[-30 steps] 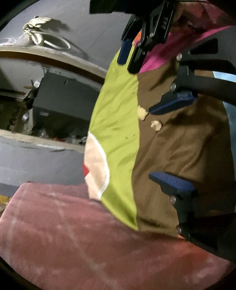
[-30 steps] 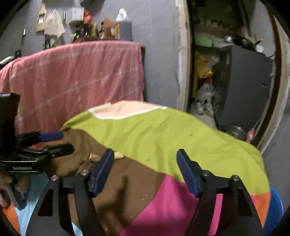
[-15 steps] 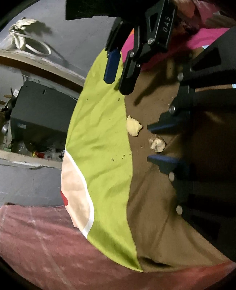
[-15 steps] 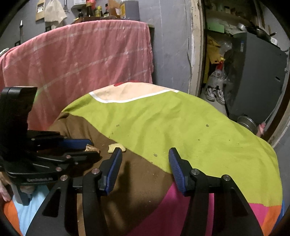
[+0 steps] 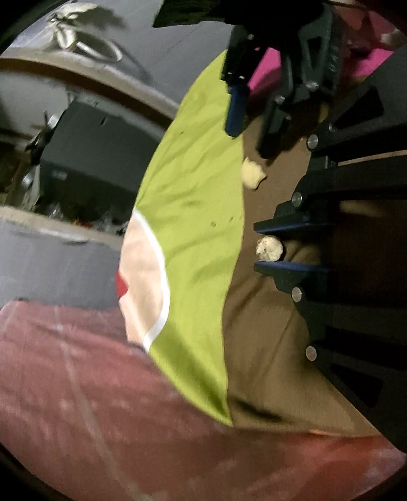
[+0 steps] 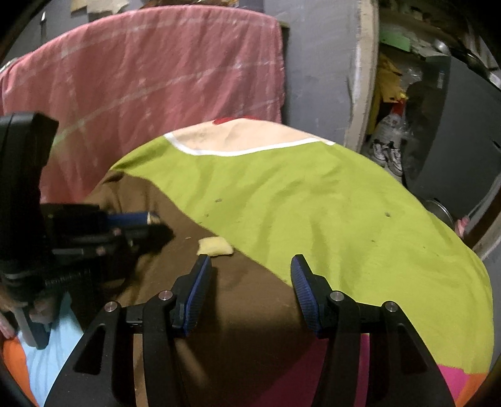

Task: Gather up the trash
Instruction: 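Pinch one tan crumb with the left gripper while the right gripper pinches the other, then lift both crumbs and carry them over the blue bucket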

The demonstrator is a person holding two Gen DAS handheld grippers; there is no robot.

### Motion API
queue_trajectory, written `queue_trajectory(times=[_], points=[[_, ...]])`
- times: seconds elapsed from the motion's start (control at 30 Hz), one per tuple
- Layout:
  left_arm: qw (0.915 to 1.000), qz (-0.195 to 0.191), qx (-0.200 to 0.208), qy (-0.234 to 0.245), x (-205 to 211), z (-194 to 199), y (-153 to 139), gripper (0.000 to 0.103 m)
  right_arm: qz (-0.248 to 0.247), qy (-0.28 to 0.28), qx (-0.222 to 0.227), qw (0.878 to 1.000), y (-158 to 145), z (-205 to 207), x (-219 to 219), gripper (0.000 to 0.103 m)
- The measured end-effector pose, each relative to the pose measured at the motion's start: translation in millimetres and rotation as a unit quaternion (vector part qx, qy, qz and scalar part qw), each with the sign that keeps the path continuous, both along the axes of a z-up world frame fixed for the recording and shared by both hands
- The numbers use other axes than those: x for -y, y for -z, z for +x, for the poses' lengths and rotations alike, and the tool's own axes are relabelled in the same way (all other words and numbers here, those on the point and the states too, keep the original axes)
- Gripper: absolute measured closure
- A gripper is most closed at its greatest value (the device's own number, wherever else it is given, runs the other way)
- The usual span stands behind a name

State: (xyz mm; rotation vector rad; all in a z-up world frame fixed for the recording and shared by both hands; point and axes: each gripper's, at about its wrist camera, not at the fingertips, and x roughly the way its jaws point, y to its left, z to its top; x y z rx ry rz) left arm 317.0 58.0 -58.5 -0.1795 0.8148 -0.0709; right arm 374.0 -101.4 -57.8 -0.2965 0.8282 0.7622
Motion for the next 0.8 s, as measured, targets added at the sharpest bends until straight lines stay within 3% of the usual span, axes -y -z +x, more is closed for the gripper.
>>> queue_trajectory(times=[0.2,0.4,0.53,0.8], points=[[0.9991,-0.014,-0.001,-0.039,-18,-4,-3,0.089,-0.028,-0.037,0.001,0.999,6,0,-28,0.061],[0.9989,-0.025,-0.001,-0.041,-19,-9,-3,0.089,-0.048,-0.042,0.005,0.998,9,0,-41,0.078],[0.9990,-0.027,0.002,-0.035,-16,-10,-4,0.089,-0.052,-0.032,0.012,0.998,8,-5,-39,0.078],[0.9974,-0.034,0.054,-0.032,-5,-24,-20,0.089,0.024,0.015,0.066,0.997,-23,-26,-9,0.079]])
